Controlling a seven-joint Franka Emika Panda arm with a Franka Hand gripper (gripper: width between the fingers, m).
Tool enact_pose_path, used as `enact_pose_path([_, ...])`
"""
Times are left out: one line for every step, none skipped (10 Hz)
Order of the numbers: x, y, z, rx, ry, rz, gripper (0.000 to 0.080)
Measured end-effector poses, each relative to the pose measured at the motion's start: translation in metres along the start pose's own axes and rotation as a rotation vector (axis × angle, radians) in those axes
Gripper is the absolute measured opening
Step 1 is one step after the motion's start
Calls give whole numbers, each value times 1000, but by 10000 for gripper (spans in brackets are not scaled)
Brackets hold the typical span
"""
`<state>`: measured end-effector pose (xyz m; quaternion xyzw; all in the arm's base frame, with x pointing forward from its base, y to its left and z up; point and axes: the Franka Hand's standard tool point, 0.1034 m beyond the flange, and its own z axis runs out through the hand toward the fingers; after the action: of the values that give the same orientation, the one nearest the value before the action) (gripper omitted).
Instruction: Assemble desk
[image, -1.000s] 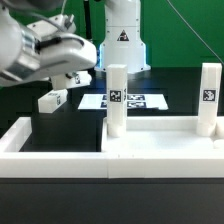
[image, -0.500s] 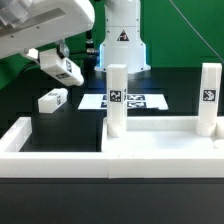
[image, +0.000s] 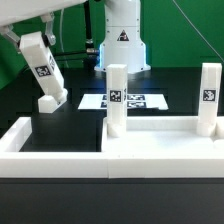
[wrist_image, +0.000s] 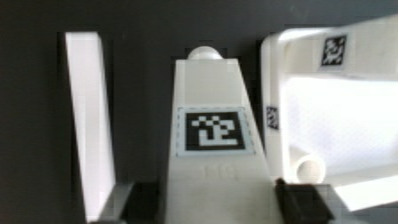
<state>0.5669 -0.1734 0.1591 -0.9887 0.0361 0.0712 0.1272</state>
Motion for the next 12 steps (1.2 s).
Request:
enact_pose_path([-8,3,4,-6,18,11,287])
enact_pose_path([1,7,0,-27,98,13,287])
enact_pose_path([4,9,0,-50,171,19,287])
enact_pose_path([13,-2,2,-70,211,-1,287])
enact_pose_path([23,-14,2,-70,209,-52,287])
enact_pose_path([36,-16,0,-74,207,-114,287])
enact_pose_path([36,-14,1,-76,209,-109,287])
enact_pose_path([35,-14,2,-75,206,-108,287])
enact_pose_path([35,-14,3,-75,205,-108,287])
enact_pose_path([35,-16,3,-75,205,-111,287])
enact_pose_path([40,-31,1,-84,203,-137,287])
enact_pose_path([51,-60,-1,-107,202,-137,287])
